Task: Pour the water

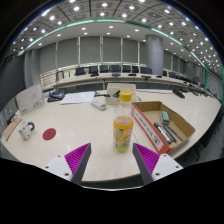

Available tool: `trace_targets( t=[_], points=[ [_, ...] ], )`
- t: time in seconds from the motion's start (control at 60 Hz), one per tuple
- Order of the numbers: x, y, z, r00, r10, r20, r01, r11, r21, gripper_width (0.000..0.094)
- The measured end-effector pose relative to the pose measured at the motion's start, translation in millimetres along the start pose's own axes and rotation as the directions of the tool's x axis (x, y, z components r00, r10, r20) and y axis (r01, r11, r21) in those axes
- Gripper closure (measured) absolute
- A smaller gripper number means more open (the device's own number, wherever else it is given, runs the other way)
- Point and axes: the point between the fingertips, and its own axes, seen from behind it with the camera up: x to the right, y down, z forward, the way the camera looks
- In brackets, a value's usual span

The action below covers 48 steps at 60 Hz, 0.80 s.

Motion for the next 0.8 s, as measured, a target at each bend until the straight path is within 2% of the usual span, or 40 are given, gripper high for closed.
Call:
trace_targets(
  t=[0.25, 0.35, 0.433, 0.5, 0.617, 0.683, 0.8],
  points=[
    [31, -8, 94, 1.0, -0.024, 0.012, 0.023, 0.996, 0.083, 0.008],
    [31, -12, 119, 0.999, -0.028, 0.02, 0.026, 0.993, 0.114, 0.0121],
    [29, -20, 130, 0.999, -0.043, 0.019, 0.039, 0.988, 0.152, 0.0218],
    [33, -31, 134, 0.999, -0.047, 0.002, 0.046, 0.979, 0.199, 0.0398],
    [28, -34, 135, 0.999, -0.051, -0.006, 0.051, 0.975, 0.218, 0.0455],
    [28, -35, 135, 0.997, -0.066, -0.026, 0.07, 0.974, 0.213, 0.0517],
    [27, -38, 135, 0.988, -0.129, -0.082, 0.142, 0.973, 0.183, 0.0537]
  ],
)
